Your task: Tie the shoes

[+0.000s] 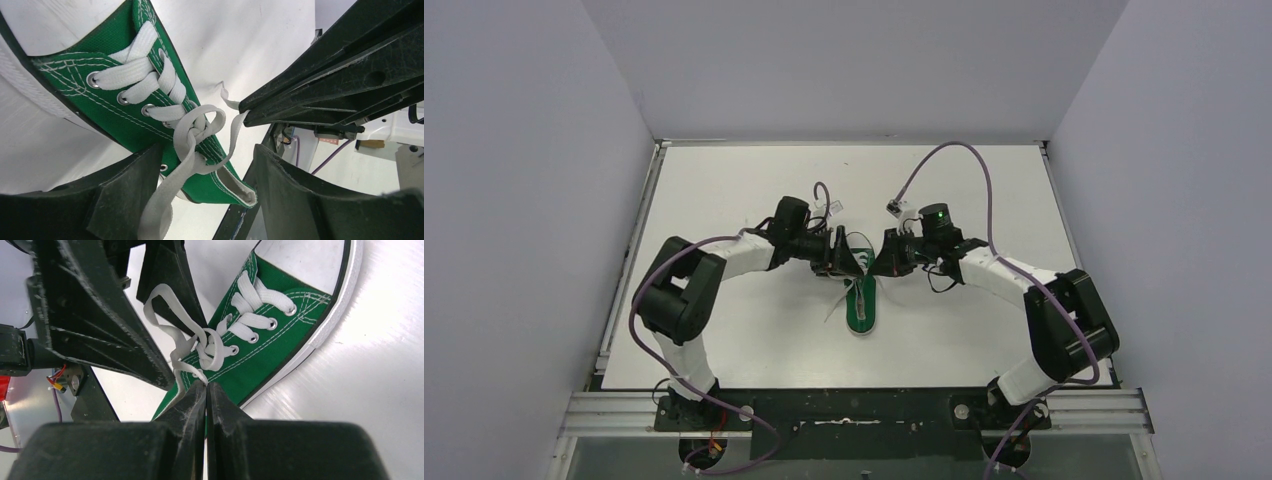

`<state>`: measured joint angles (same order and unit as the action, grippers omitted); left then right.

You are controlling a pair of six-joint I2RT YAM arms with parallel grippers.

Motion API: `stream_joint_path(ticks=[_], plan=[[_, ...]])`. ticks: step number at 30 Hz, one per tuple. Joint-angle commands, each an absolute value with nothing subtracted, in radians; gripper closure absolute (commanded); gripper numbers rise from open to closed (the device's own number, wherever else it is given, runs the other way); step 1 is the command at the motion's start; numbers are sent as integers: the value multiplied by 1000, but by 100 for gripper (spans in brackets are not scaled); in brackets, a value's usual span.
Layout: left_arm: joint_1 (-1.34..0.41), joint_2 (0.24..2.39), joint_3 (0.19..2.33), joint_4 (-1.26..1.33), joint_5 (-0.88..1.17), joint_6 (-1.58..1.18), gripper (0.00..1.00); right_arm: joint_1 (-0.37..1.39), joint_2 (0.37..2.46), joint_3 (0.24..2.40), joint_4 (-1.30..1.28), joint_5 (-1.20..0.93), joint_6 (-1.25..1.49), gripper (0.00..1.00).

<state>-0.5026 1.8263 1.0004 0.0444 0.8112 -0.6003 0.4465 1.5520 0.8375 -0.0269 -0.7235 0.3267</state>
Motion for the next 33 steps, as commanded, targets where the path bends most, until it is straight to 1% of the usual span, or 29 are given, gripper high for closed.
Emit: stream_joint_path(ticks=[1, 7, 8, 11, 13, 14, 16, 21, 27, 33], plan=[[-505, 1840, 1026, 150, 853, -627, 50, 449, 1561, 893, 3, -752, 317, 100], [-502, 1852, 1032, 154, 848, -637, 69, 449, 1563, 892, 3, -794, 317, 100], [-502, 1854, 1032, 153, 850, -637, 70, 448, 1565, 893, -19, -809, 319, 99], [-499, 1851, 1032, 146, 850, -629, 76, 439, 1575, 907, -56, -817, 331, 79], [-497, 1850, 1031, 141, 850, -627, 78, 427, 1573, 908, -56, -814, 356, 69], [-497, 1849, 1031, 138, 851, -626, 79, 419, 1572, 910, -54, -811, 370, 66], [-496, 1848, 1031, 132, 851, -623, 80, 398, 1571, 917, -50, -801, 402, 63], [-494, 1849, 1030, 127, 858, -619, 82, 376, 1637, 991, -82, -832, 421, 61], [-493, 1847, 1034, 120, 860, -612, 83, 390, 1736, 1064, -129, -880, 410, 63], [-492, 1846, 1034, 127, 860, -620, 85, 396, 1770, 1070, -106, -886, 431, 67]])
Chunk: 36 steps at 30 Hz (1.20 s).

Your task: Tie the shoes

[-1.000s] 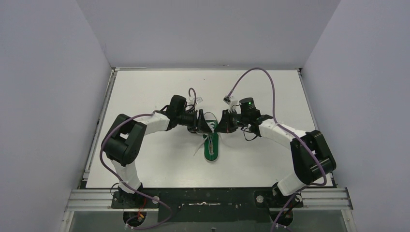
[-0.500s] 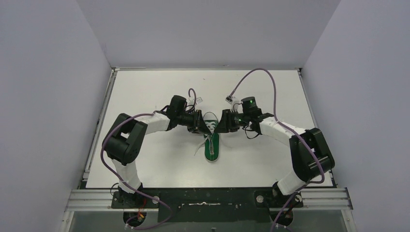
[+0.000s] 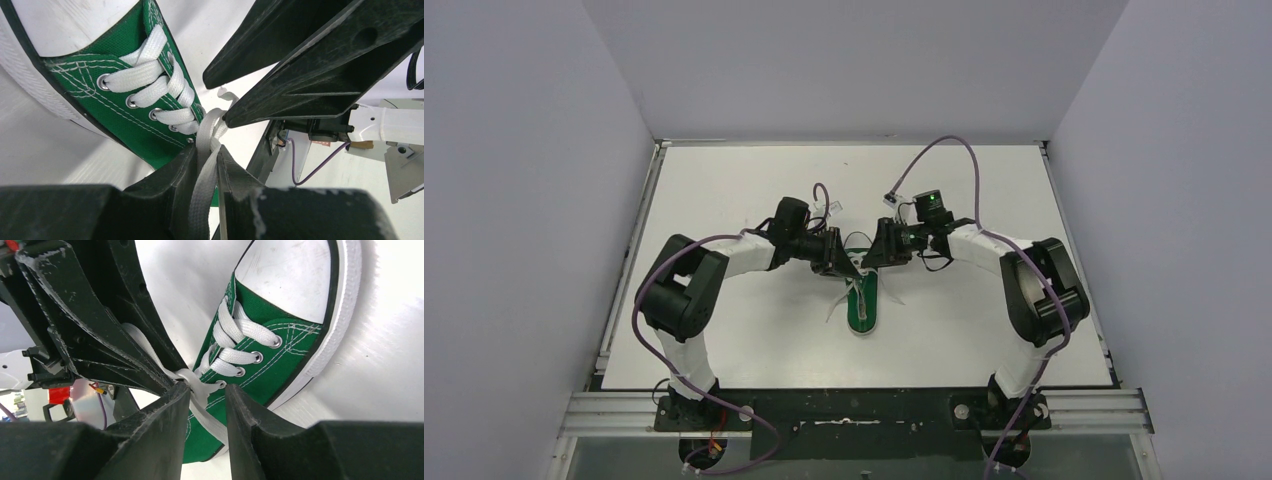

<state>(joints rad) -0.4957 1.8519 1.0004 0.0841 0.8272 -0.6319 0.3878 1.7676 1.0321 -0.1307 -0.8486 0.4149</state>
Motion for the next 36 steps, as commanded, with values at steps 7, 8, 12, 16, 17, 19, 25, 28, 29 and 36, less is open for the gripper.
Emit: stream_joint_path(ticks=[7, 8, 12, 16, 17, 19, 25, 28, 29, 36], plan=[[-492, 1847, 1042, 124, 866, -619, 87, 410, 1803, 1087, -106, -883, 433, 72], [-492, 1847, 1044, 124, 865, -620, 87, 411, 1805, 1089, -106, -885, 433, 74], [-492, 1850, 1050, 121, 863, -622, 88, 414, 1811, 1097, -107, -888, 433, 81], [-492, 1846, 1062, 103, 839, -625, 89, 409, 1786, 1100, -116, -884, 437, 93], [-492, 1845, 1067, 95, 832, -624, 89, 409, 1777, 1101, -120, -884, 441, 98], [-492, 1842, 1074, 82, 816, -619, 89, 410, 1755, 1098, -124, -879, 450, 100], [-492, 1850, 1099, 71, 809, -620, 89, 410, 1695, 1064, -121, -886, 474, 100], [-493, 1853, 1107, 71, 801, -620, 90, 410, 1669, 1045, -106, -884, 491, 100], [-493, 1856, 1109, 71, 800, -621, 90, 410, 1664, 1041, -100, -885, 498, 100], [-498, 1880, 1110, 106, 800, -654, 91, 416, 1650, 1027, -74, -879, 538, 100]])
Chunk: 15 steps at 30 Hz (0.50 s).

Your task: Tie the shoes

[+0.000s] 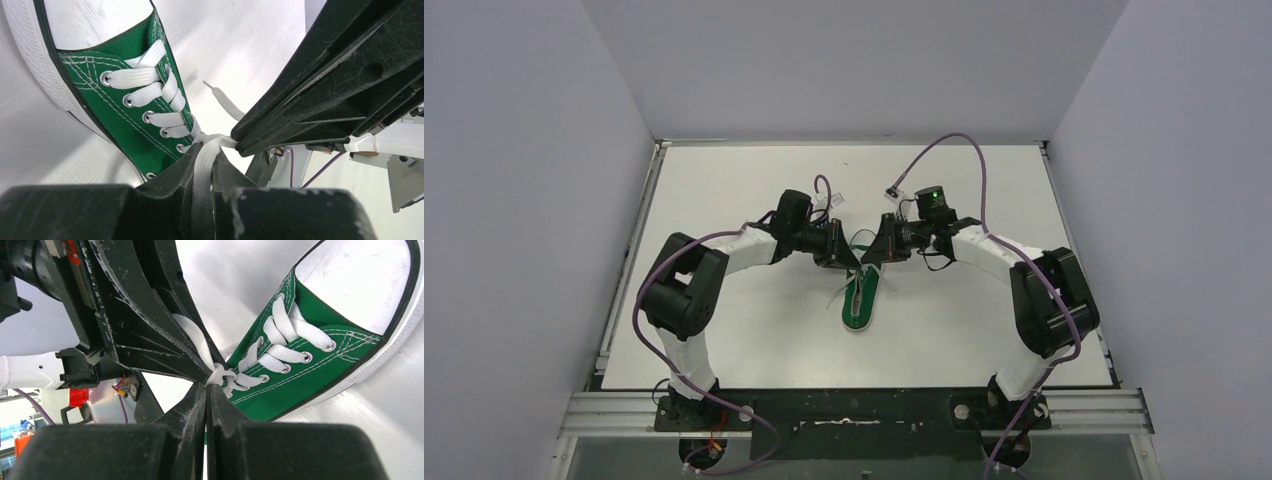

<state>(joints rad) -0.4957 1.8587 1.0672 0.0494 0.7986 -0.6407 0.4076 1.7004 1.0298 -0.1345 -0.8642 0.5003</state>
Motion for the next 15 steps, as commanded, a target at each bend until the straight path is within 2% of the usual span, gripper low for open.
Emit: stream_joint_path(ticks=[1, 15], plan=[[-500, 1883, 1111, 112, 797, -659, 92, 419, 1651, 1029, -69, -880, 545, 100], [-509, 1933, 1077, 303, 837, -775, 92, 507, 1679, 1044, -21, -827, 602, 97]])
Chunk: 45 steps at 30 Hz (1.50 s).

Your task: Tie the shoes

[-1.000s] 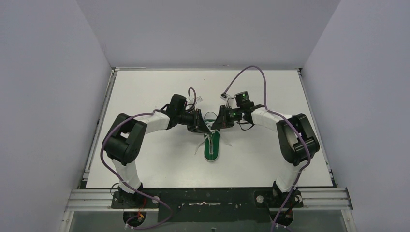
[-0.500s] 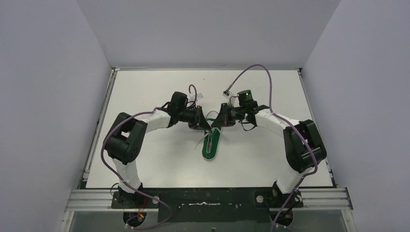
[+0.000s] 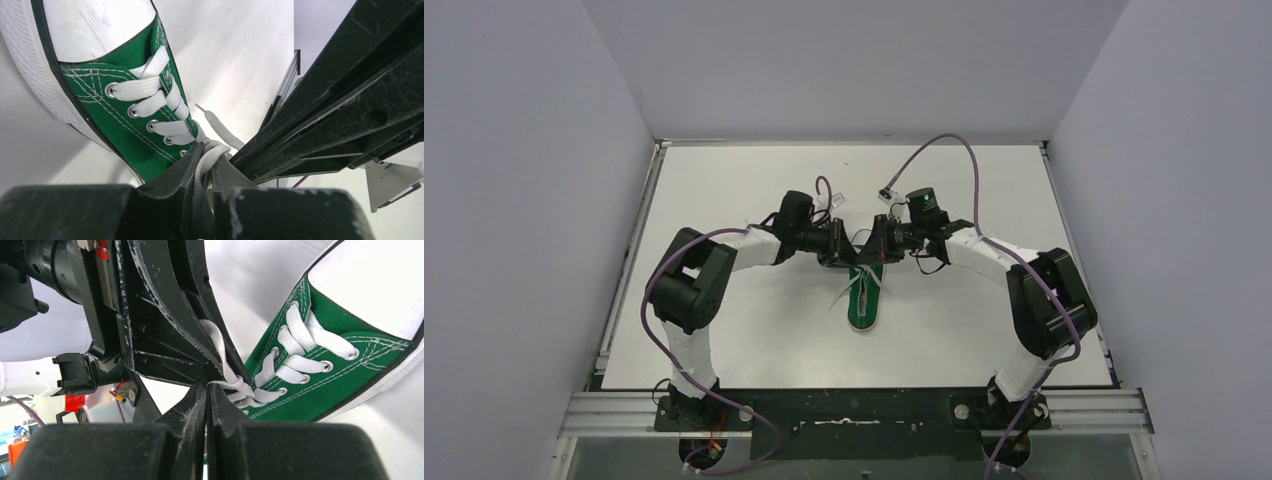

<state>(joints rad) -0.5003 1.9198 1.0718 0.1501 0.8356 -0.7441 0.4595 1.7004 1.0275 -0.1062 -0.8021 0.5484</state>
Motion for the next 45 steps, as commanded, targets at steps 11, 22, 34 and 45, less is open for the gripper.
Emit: stream_joint_path(ticks=[11, 22, 34, 45], plan=[[-508, 1971, 1024, 433, 885, -826, 92, 487, 1606, 1071, -151, -849, 575, 62], [-507, 1966, 1019, 439, 885, -823, 92, 376, 1610, 1071, -348, -729, 590, 76], [-508, 1970, 1034, 406, 885, -807, 92, 275, 1720, 1017, -217, -765, 623, 71], [-506, 1971, 1051, 383, 885, -798, 93, 320, 1840, 1123, -191, -840, 542, 76]])
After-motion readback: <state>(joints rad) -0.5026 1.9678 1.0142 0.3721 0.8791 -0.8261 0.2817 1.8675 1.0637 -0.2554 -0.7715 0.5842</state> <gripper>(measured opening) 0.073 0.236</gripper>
